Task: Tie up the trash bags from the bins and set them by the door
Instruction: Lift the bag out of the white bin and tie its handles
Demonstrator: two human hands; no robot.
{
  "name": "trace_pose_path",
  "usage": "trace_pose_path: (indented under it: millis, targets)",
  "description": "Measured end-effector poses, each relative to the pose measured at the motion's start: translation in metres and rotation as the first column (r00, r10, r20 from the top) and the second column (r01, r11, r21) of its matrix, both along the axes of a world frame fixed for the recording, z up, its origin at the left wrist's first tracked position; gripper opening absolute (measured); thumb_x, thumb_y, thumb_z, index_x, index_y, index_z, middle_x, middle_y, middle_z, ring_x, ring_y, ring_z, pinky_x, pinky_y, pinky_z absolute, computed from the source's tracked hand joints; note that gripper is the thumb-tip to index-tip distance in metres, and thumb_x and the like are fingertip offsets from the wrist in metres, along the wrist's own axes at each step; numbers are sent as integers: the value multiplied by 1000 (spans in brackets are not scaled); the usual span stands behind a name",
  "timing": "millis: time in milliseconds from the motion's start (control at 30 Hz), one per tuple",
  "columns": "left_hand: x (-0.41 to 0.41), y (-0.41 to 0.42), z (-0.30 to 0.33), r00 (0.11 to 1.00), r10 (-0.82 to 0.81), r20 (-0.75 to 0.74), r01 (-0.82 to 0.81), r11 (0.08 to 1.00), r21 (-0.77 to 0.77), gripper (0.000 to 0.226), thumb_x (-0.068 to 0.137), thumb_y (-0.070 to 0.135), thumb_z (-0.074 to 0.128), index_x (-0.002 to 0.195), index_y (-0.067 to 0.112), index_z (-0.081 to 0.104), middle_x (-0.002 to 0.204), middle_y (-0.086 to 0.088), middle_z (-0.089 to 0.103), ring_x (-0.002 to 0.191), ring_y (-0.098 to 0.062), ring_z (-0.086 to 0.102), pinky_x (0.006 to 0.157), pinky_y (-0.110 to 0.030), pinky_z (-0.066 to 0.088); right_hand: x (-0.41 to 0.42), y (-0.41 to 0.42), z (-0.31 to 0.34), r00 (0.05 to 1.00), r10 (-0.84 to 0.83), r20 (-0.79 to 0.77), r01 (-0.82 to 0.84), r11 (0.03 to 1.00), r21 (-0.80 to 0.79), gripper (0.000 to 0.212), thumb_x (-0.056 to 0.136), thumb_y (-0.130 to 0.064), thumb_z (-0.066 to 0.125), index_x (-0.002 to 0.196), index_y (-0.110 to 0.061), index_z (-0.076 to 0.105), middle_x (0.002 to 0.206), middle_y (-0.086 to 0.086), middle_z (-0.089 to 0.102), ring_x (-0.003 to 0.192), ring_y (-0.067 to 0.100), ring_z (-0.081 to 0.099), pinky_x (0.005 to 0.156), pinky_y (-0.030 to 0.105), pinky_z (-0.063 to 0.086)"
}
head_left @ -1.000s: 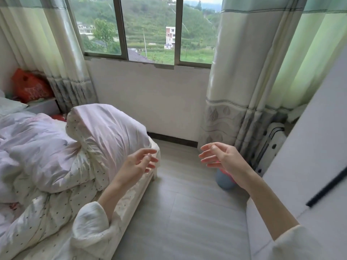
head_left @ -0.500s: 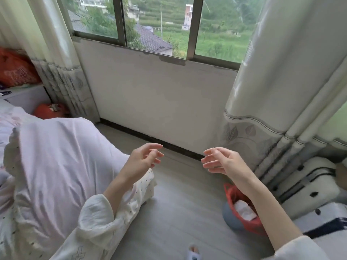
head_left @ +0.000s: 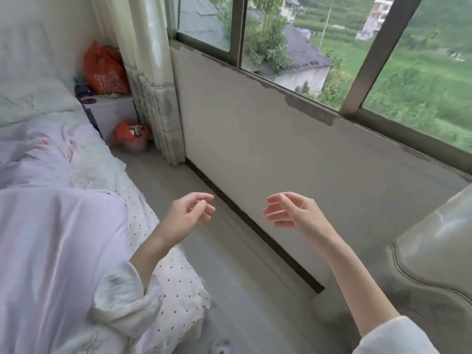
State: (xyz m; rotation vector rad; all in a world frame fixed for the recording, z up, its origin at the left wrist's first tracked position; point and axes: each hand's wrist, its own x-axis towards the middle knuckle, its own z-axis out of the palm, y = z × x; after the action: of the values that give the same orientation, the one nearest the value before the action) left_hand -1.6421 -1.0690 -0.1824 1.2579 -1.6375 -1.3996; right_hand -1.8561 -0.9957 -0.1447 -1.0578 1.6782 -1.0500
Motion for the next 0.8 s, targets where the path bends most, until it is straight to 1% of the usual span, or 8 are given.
trace_pose_path:
  millis: [167, 267, 333, 500, 600, 800]
  targets:
    - [-31, -120, -27, 993, 115, -4, -115, 993, 12, 23, 96, 13, 39, 106, 18, 60, 95, -6, 66, 82, -18, 63, 75, -24, 50, -30, -145, -17, 991, 130, -27, -130, 991, 7, 25, 96, -21, 41, 93, -15, 65, 86, 3, 71, 78, 14, 68, 79, 29, 55]
    - [-46, -201, -31, 983, 182, -3, -182, 983, 22, 24, 96, 12, 38, 108, 15, 59, 95, -6, 65, 81, -17, 62, 71, -19, 49, -43, -239, -22, 978, 204, -53, -202, 979, 42, 26, 95, -23, 42, 94, -15, 66, 86, 2, 72, 77, 11, 69, 78, 27, 55]
    - [-48, -250, -27, 972, 235, 2, -235, 971, 36, 25, 96, 13, 37, 109, 15, 59, 94, -5, 65, 81, -17, 62, 73, -21, 48, -45, -299, -21, 964, 263, -46, -260, 963, 65, 25, 95, -24, 43, 93, -15, 66, 84, -1, 72, 75, 9, 69, 77, 26, 55]
    - [-39, -361, -12, 942, 333, 33, -335, 941, 41, 25, 96, 14, 37, 109, 16, 58, 94, -2, 65, 84, -18, 62, 77, -24, 48, -42, -437, -15, 934, 358, 18, -358, 932, 62, 23, 92, -24, 46, 92, -14, 67, 82, 0, 71, 76, 12, 68, 78, 28, 55]
    - [-29, -422, -14, 915, 401, 50, -403, 913, 56, 26, 97, 15, 37, 110, 17, 58, 94, 0, 65, 85, -17, 62, 79, -25, 48, -32, -517, -21, 903, 428, 38, -429, 899, 82, 21, 92, -24, 48, 92, -14, 67, 84, 1, 71, 76, 12, 68, 78, 28, 55]
    - [-1, -560, -30, 839, 538, 77, -542, 840, 37, 25, 97, 16, 37, 109, 18, 58, 95, -1, 65, 86, -18, 63, 76, -24, 48, -2, -689, -39, 848, 527, 61, -530, 847, 53, 22, 93, -21, 45, 89, -15, 66, 83, 3, 70, 72, 10, 67, 72, 23, 53]
